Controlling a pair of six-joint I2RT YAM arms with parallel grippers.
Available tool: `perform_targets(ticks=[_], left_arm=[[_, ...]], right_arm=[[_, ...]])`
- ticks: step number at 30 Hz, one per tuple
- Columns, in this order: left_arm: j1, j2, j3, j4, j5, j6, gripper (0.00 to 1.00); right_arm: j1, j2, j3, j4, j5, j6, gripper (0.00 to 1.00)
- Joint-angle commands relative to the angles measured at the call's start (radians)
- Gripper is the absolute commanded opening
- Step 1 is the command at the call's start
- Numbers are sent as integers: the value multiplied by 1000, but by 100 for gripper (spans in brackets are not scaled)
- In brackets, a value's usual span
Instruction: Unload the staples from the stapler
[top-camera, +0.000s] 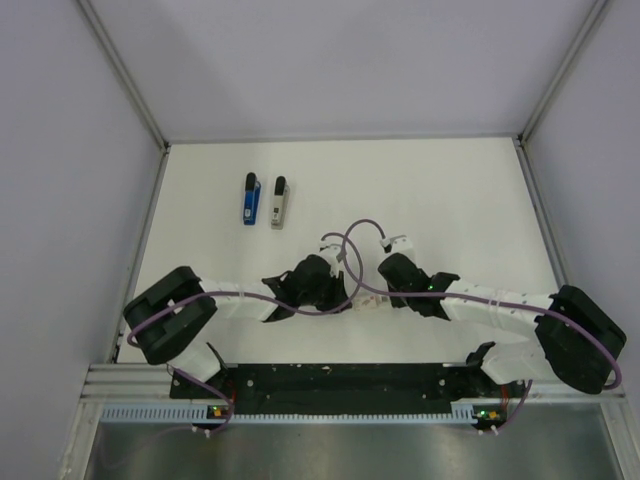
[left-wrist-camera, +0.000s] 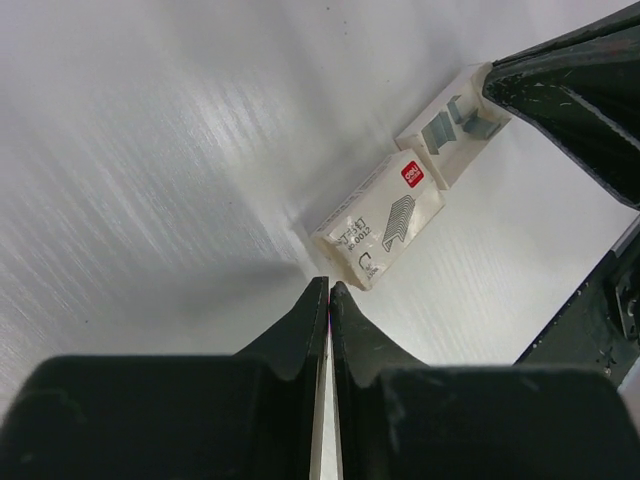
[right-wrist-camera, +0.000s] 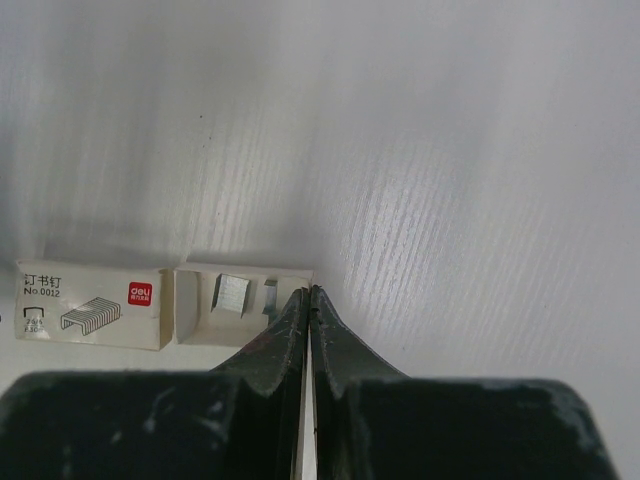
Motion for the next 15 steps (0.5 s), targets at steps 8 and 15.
perform_targets(ticks=[8, 15], left_arm=[[-4, 60, 57, -10, -9, 10, 1], [-4, 74, 82, -16, -3, 14, 1]], right_arm=[[18, 12, 46, 29, 16, 17, 0], [26, 17, 47, 31, 14, 27, 0]])
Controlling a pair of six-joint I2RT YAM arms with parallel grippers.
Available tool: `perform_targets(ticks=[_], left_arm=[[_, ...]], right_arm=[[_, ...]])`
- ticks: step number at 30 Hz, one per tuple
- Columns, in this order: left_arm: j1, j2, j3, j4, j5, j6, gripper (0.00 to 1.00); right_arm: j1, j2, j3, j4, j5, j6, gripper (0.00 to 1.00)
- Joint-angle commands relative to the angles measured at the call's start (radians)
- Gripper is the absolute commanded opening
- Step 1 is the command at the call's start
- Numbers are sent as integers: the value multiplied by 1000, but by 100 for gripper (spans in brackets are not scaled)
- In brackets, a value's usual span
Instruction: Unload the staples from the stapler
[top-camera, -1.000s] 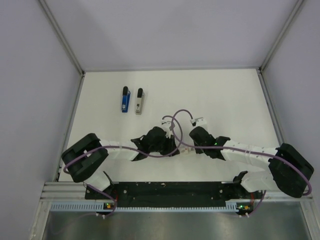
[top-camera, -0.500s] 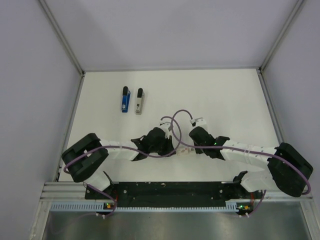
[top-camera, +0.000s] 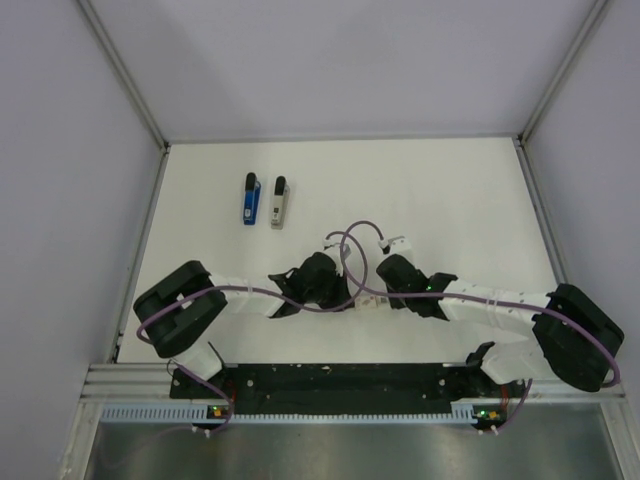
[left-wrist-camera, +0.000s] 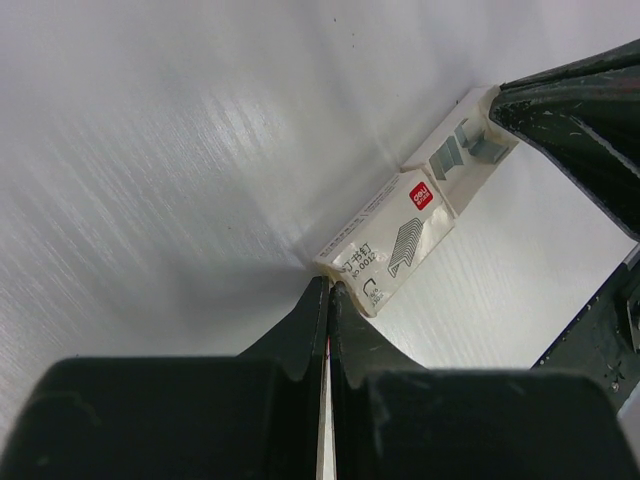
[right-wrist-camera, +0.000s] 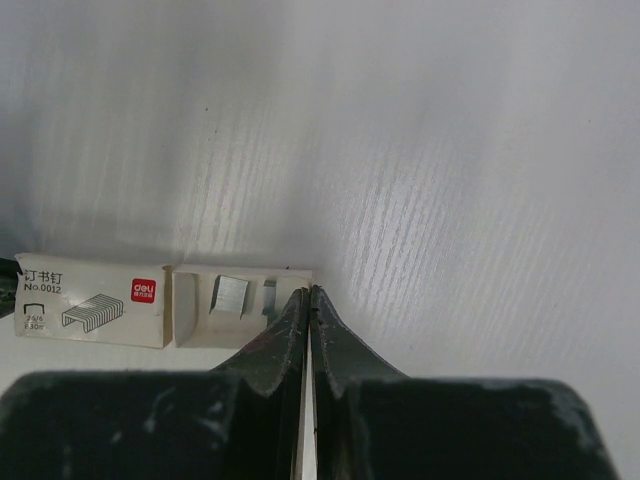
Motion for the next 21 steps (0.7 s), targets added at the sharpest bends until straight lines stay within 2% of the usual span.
perform_targets(ticks=[1, 21], left_arm=[[-4, 13, 34, 4, 3, 10, 1], [-9, 21, 25, 18, -11, 7, 1]], right_arm=[[16, 1, 46, 30, 14, 26, 0], [50, -19, 40, 13, 5, 50, 0]])
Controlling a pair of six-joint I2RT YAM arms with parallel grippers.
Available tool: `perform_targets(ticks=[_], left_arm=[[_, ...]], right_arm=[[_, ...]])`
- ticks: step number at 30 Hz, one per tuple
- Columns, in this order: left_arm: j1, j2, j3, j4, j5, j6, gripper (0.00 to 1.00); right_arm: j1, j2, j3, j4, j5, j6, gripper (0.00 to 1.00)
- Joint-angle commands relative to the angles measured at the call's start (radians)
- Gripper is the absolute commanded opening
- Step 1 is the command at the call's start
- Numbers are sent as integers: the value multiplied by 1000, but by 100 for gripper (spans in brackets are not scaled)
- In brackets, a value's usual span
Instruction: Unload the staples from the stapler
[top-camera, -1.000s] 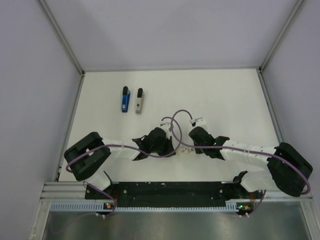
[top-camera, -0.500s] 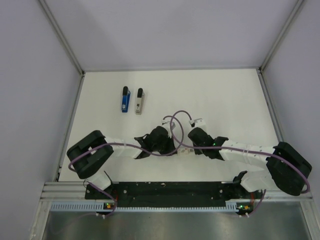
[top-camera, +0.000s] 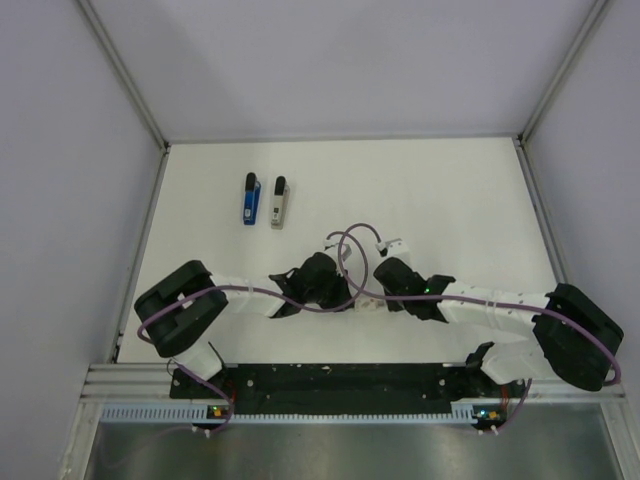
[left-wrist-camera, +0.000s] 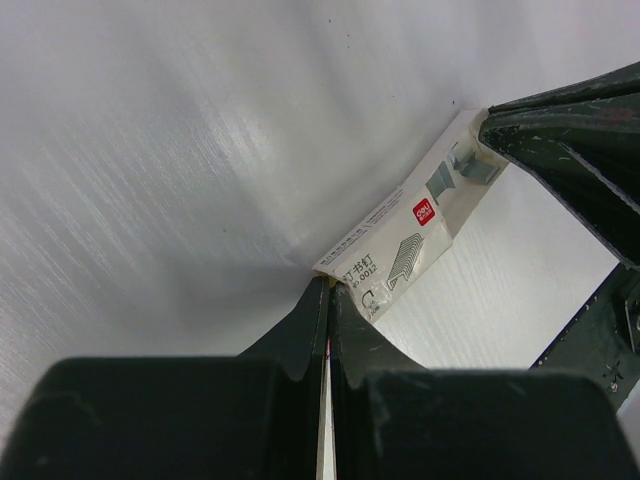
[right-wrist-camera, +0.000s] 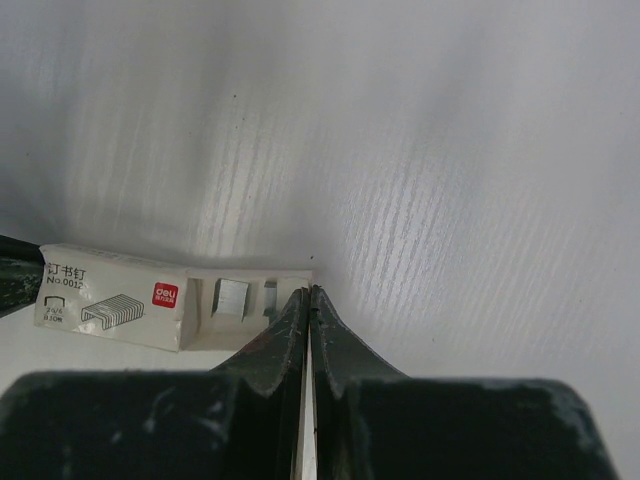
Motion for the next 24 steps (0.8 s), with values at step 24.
perform_targets(ticks=[24], left_arm=[[-16, -32, -26, 20, -29, -11, 0]], right_arm=[[44, -13, 25, -41, 64, 288, 0]])
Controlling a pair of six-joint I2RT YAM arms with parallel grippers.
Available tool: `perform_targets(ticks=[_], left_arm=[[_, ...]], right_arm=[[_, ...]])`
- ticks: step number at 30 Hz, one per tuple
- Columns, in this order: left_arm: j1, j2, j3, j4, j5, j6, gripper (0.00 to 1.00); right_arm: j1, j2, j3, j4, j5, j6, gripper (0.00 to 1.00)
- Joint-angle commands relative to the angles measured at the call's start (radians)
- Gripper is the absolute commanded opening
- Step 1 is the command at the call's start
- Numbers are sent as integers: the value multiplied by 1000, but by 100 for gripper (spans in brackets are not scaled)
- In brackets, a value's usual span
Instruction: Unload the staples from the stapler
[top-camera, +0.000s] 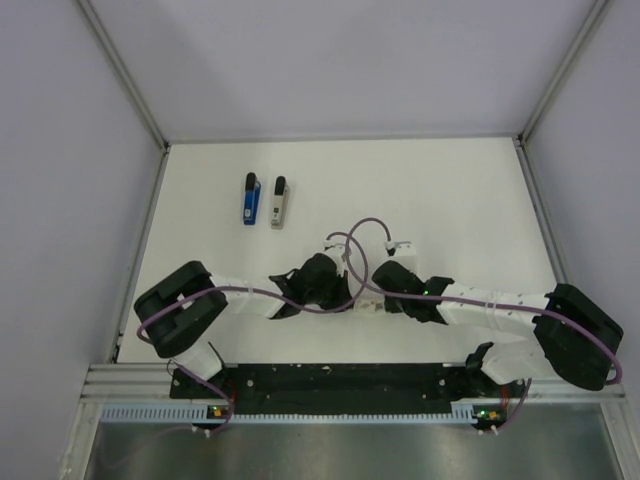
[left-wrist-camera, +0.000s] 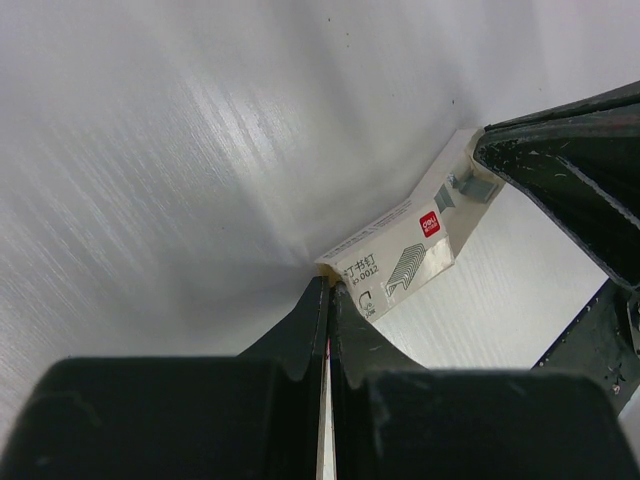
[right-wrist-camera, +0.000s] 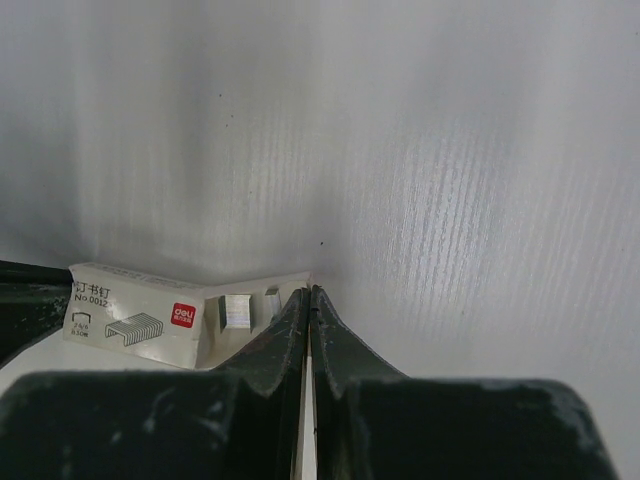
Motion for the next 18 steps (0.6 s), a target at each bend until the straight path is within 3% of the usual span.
perform_targets(ticks=[1, 18], left_arm=[[-14, -37, -35, 18, -19, -14, 0], [-41, -41, -67, 55, -26, -49, 0]], right_arm=[[15, -14, 26, -10, 29, 89, 0], [34, -14, 6, 12, -2, 161, 0]])
